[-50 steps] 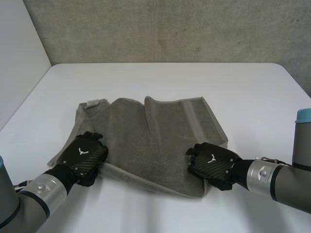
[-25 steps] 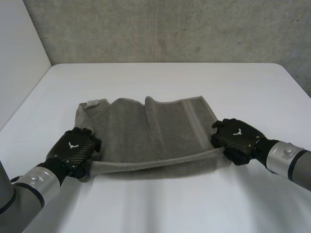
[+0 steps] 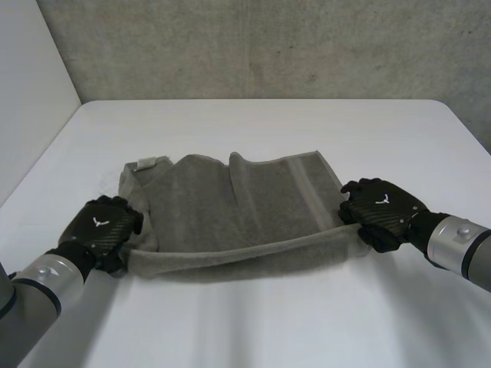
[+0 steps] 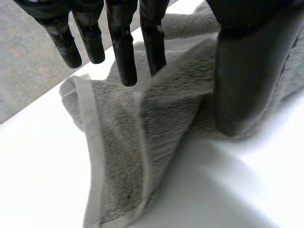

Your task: Fold the towel.

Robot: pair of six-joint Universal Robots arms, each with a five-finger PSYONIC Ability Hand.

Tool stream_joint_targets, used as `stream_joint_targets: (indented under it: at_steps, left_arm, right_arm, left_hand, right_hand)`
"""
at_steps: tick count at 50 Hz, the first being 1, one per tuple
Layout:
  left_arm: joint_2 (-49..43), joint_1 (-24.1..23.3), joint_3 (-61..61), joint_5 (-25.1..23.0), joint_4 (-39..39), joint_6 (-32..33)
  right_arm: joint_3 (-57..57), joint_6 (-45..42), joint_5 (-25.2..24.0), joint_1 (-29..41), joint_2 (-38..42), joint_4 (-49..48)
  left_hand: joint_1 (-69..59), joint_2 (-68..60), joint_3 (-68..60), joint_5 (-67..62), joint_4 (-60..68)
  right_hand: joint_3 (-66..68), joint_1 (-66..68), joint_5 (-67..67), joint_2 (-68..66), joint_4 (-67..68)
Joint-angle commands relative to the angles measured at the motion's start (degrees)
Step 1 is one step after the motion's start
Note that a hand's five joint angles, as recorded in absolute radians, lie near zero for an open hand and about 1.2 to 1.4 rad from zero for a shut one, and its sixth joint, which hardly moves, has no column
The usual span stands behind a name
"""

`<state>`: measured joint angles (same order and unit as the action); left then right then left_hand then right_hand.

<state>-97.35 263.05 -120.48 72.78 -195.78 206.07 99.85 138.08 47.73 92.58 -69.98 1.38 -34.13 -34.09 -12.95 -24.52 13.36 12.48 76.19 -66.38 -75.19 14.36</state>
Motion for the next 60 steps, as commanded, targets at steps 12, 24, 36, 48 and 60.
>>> stream_joint_targets:
  at_steps: [12,24,36,48,60]
  left_arm:
    - [-0.3,3.3,0.6,-0.5,1.1,4.3]
    - [-2.2,2.6,0.3,-1.1,1.6,4.5]
    - [-2.2,1.6,0.0,-4.4,1.5,4.8]
    - [-3.9,1.6,0.1,-8.3,1.7,6.2]
    - [-6.4,2.1,1.1,-7.9,2.9,8.6]
  right_arm:
    - [-0.4,0.6,0.4,-0.7,-0.6,1.0]
    - [-0.2,1.0,0.3,-0.8,-1.0,1.2]
    - [-0.2,1.0,0.1,-0.9,-1.0,1.2]
    - [-0.3,0.9,0.0,-1.0,-1.0,1.2]
    - [-0.5,1.0,0.4,-0.8,-1.0,1.4]
  left_hand:
    - [-45.9,-45.9,3.0,-45.5,-3.4]
    - [-42.9,-42.9,3.0,-42.5,-3.4]
    - [6.6,6.5,3.0,7.0,-3.4]
    - [5.1,5.0,3.0,5.5,-3.4]
    - [-45.9,-45.9,3.0,-45.5,-3.4]
  right_hand:
    - [-2.5,3.8,-3.6,-4.8,-4.4]
    - [-2.5,3.8,-3.6,-4.8,-4.4]
    - [-2.5,3.8,-3.6,-4.8,-4.4]
    - [-2.5,3.8,-3.6,-4.8,-4.4]
    - [-2.5,3.8,-3.6,-4.8,-4.4]
